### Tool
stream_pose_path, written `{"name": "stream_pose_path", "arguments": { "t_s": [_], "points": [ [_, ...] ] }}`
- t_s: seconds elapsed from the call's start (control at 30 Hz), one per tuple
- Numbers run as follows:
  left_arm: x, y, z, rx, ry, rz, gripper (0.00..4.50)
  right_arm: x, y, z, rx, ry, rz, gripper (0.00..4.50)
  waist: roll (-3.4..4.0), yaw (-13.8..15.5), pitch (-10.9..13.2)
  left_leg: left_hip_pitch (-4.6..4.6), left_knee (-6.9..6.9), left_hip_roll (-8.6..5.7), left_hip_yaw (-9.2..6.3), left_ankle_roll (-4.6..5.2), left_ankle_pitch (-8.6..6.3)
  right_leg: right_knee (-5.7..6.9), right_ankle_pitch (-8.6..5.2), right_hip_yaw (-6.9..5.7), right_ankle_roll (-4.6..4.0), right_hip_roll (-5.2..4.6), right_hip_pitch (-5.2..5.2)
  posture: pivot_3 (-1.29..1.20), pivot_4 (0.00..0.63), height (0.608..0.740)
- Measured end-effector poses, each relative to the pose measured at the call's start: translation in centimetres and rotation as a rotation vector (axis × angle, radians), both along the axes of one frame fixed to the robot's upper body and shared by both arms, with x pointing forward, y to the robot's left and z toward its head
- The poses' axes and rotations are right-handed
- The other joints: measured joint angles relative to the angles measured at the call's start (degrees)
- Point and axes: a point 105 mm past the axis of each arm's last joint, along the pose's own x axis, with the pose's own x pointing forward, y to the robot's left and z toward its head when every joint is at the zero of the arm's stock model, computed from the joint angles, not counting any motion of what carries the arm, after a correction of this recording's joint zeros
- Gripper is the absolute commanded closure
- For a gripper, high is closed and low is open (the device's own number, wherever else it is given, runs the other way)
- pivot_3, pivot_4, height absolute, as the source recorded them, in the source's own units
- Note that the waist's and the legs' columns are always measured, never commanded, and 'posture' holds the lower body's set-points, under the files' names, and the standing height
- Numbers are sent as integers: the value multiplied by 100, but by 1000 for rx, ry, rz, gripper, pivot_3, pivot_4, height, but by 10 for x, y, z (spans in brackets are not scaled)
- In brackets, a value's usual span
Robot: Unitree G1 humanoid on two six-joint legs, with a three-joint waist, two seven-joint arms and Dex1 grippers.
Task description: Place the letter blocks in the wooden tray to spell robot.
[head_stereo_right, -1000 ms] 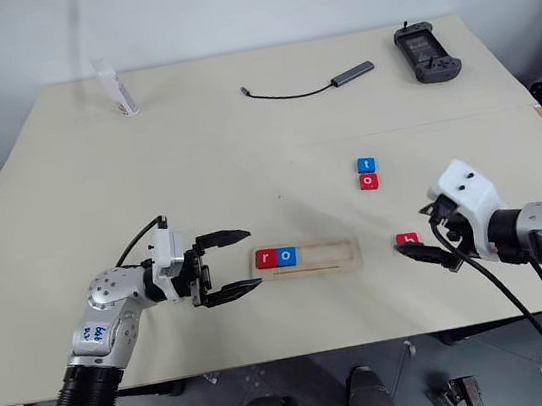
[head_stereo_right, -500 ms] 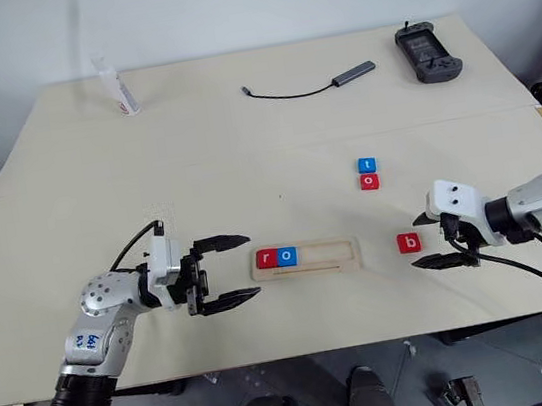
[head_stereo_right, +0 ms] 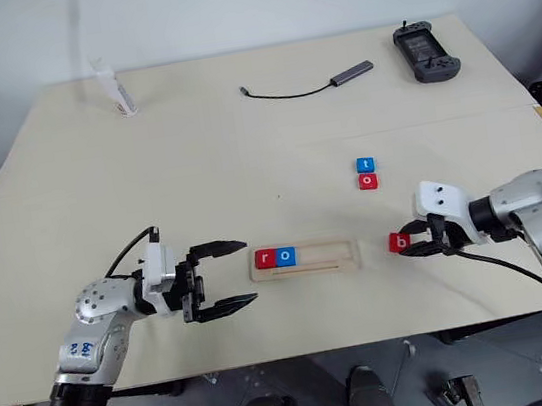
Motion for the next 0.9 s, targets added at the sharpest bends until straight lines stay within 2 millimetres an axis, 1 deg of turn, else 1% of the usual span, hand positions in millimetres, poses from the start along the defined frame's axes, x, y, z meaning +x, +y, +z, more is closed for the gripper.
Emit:
{"name": "stream_pose_path", "arguments": {
  "t_s": [0.07,0.13,0.2,0.27,0.33,0.43,0.53,0.67,0.73,0.77,0.9],
  "points": [
    [1,4,0,3,-3,19,0,0,20,17,38,-14,34,3027,0,22,0,0,2,4,-1,-3,-2,-1,1,-2,-1,2,1,0,150,740],
    [0,8,-2,2,4,38,0,-4,44,26,71,-9,80,3027,0,36,0,-1,2,4,-4,-3,-3,-3,2,-4,-4,2,2,0,150,740],
    [-1,11,-5,-2,15,63,0,-5,70,24,94,13,111,3027,-1,27,0,-2,1,5,-5,-2,-4,-6,3,-4,-7,2,2,0,150,740],
    [-3,12,-7,-6,19,77,0,-6,98,14,96,40,139,3027,-1,25,0,-4,1,4,-6,-2,-4,-4,3,-5,-7,1,0,0,150,740],
    [-6,11,-6,-8,14,82,0,-4,110,4,70,52,127,3027,-1,38,0,-5,3,-1,-8,-1,-4,-4,4,-7,-7,-2,0,0,150,740],
    [-9,11,-8,-11,19,97,0,1,116,-1,35,36,101,3027,-1,78,0,-7,6,-7,-11,3,-7,-5,4,-10,-9,-5,1,0,150,740],
    [-10,10,-7,-13,15,107,0,6,116,-3,27,25,75,3027,-1,90,0,-7,5,-6,-10,4,-7,-6,5,-12,-9,-4,1,0,150,740],
    [-13,10,-6,-16,12,120,0,6,118,-6,24,30,77,3027,-1,74,0,-7,4,-4,-10,4,-7,-6,4,-12,-9,-2,1,0,150,740],
    [-12,10,-6,-18,11,127,0,6,119,-6,24,33,77,2294,-1,56,0,-6,4,-3,-10,4,-7,-6,5,-12,-9,-2,1,0,150,740],
    [-12,10,-6,-19,12,131,0,5,119,-7,27,39,77,1998,-1,40,0,-6,3,-2,-10,4,-7,-6,5,-12,-9,-1,1,0,150,740],
    [-12,10,-6,-19,11,134,0,1,127,-6,53,59,96,573,-1,13,0,-6,1,2,-9,3,-8,-5,4,-12,-9,1,1,0,150,740]
  ]
}}
